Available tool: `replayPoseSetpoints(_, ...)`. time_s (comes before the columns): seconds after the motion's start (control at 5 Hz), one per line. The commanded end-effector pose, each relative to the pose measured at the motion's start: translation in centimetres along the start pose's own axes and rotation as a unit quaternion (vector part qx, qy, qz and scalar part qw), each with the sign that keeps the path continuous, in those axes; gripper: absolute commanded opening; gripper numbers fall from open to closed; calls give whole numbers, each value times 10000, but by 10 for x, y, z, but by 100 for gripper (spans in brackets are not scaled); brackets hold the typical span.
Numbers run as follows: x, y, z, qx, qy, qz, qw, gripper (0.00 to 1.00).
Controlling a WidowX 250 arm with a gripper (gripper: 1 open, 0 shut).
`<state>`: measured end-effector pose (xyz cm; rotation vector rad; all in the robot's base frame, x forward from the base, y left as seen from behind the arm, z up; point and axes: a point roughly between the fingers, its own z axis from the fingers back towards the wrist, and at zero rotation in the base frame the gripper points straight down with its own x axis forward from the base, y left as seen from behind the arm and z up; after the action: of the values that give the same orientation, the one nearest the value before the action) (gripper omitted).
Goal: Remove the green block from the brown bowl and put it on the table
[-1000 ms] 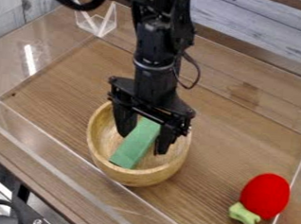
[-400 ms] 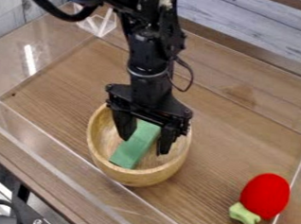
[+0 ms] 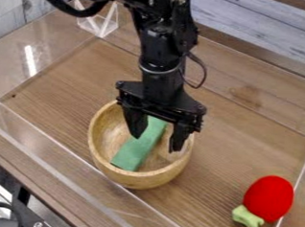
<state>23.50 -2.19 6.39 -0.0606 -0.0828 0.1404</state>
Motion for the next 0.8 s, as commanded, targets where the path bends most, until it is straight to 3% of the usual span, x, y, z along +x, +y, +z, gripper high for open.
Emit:
replayPoseSetpoints(0.0,3,-1,1,16,-101,44,9999,100)
replayPoseSetpoints(0.2,1,-1,-1,31,-108,124,9999,100)
replayPoseSetpoints(0.6,15,-13,-5,57,-192,591,9981,100)
